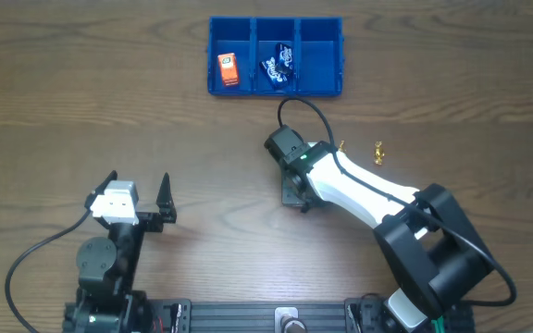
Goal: Sort Candies Into Trays
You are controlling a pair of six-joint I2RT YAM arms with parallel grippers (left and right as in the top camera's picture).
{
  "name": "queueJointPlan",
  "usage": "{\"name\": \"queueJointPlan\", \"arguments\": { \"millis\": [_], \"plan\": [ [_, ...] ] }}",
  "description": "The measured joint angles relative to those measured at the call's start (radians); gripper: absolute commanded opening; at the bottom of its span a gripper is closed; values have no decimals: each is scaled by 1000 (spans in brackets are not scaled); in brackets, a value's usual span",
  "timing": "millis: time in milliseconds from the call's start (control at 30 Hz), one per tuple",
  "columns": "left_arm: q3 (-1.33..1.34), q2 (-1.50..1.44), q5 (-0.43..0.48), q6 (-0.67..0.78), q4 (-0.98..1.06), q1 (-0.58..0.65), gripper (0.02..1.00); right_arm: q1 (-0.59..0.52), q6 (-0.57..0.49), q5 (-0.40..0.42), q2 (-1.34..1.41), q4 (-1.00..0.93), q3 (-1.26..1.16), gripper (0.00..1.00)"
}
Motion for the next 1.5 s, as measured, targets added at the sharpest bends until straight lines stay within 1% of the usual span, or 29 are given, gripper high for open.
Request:
{"name": "queueJointPlan", "arguments": {
  "millis": [167, 233, 300, 400, 500, 567, 700, 800, 933, 1133, 1167, 1233, 1300, 1333, 1500],
  "plan": [
    [0, 0, 0, 0, 0, 0, 998, 0, 2, 4, -12, 11, 0, 102],
    [0, 0, 0, 0, 0, 0, 998, 0, 1, 24, -46, -5, 6, 97],
    [0, 0, 0, 0, 0, 0, 996, -2, 1, 71, -106, -49, 46, 91],
    [0, 0, 0, 0, 0, 0, 998, -28, -8, 159, -168, -130, 218, 84],
    [0, 0, 0, 0, 0, 0, 998, -84, -50, 221, -170, -120, 394, 91],
    [0, 0, 0, 0, 0, 0, 998, -143, -104, 261, -141, -85, 527, 91],
    [0, 0, 0, 0, 0, 0, 998, -218, -174, 291, -30, -56, 690, 93],
    [0, 0, 0, 0, 0, 0, 998, -260, -219, 297, 105, -34, 755, 108],
    [0, 0, 0, 0, 0, 0, 998, -273, -243, 284, 208, 23, 756, 215],
    [0, 0, 0, 0, 0, 0, 996, -274, -256, 274, 243, 68, 759, 264],
    [0, 0, 0, 0, 0, 0, 998, -274, -259, 273, 243, 72, 761, 318],
    [0, 0, 0, 0, 0, 0, 998, -274, -265, 272, 243, 72, 761, 560],
    [0, 0, 0, 0, 0, 0, 998, -274, -268, 271, 243, 70, 761, 715],
    [0, 0, 0, 0, 0, 0, 998, -274, -270, 270, 243, 69, 761, 733],
    [0, 0, 0, 0, 0, 0, 996, -274, -280, 258, 242, 64, 761, 733]
  ]
}}
